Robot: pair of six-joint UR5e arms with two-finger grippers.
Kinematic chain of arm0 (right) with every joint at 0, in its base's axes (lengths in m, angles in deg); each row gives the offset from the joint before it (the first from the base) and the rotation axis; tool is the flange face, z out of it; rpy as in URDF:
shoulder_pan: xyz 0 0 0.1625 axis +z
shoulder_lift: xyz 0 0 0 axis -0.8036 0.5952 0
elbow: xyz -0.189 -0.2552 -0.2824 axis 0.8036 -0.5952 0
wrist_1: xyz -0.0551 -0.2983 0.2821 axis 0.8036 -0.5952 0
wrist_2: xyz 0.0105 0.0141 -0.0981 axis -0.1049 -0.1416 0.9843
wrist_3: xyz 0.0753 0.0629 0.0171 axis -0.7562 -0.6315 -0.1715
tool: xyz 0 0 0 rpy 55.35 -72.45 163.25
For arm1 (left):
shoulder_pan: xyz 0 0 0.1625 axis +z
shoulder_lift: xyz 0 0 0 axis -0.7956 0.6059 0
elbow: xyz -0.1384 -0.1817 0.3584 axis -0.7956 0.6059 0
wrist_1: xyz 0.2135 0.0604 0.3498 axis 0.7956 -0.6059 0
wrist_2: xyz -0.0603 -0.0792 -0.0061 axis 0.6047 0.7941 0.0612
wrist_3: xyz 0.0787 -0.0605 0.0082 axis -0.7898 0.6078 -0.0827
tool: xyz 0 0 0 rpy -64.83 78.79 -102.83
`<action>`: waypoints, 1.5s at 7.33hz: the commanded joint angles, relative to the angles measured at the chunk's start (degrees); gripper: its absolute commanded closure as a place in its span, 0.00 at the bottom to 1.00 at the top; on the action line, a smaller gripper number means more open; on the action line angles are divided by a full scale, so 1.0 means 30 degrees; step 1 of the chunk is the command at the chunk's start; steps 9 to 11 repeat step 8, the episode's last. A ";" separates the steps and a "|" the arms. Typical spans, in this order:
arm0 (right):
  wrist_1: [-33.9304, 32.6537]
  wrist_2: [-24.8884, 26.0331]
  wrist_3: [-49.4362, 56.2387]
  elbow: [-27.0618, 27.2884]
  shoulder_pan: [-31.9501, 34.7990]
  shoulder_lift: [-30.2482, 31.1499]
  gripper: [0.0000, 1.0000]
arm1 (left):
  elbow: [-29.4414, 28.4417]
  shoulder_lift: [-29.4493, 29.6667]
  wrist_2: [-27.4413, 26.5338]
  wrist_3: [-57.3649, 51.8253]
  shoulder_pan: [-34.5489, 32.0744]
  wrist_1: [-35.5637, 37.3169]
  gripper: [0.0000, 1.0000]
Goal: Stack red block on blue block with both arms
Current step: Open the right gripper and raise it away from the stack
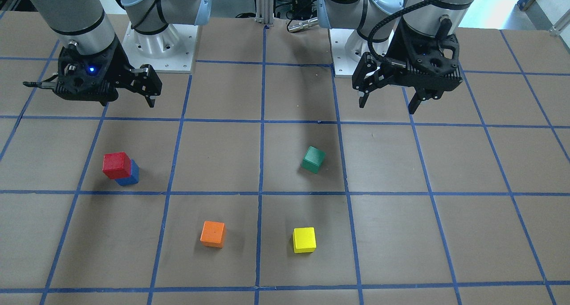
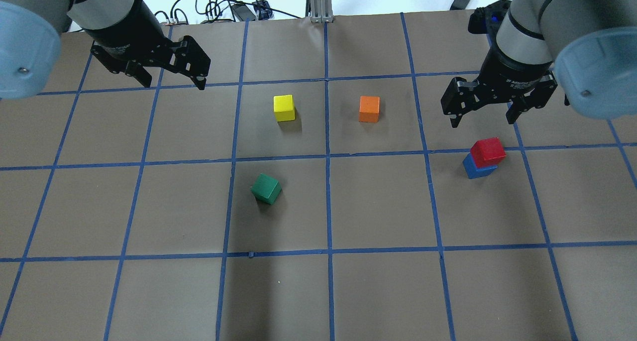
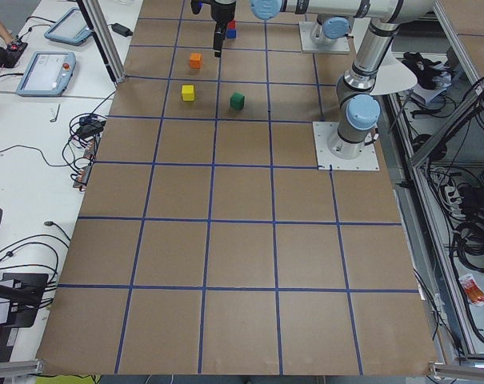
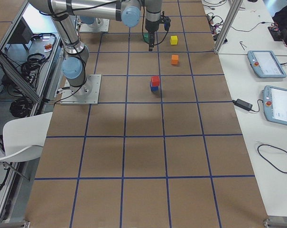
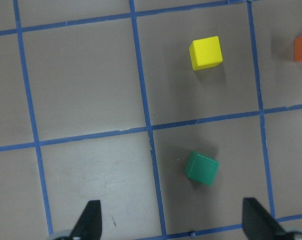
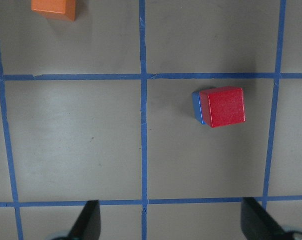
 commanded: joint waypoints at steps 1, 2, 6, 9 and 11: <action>0.1950 0.0047 -0.0420 -0.0982 0.0041 0.0070 0.00 | -0.0048 0.0006 -0.0028 0.0000 0.0001 0.0000 0.00; 0.2253 -0.0243 -0.0973 -0.1277 0.0070 0.0099 0.00 | -0.0048 0.0006 -0.0028 0.0000 0.0001 0.0000 0.00; 0.2257 -0.0216 -0.1008 -0.1456 0.0070 0.0451 0.00 | -0.0019 0.0006 0.0001 0.0000 0.0001 0.0000 0.00; 0.2256 -0.0070 -0.0978 -0.1398 0.0070 0.0451 0.00 | -0.0019 0.0035 0.0001 0.0000 0.0001 0.0000 0.00; 0.2256 -0.0070 -0.0978 -0.1398 0.0070 0.0451 0.00 | -0.0019 0.0035 0.0001 0.0000 0.0001 0.0000 0.00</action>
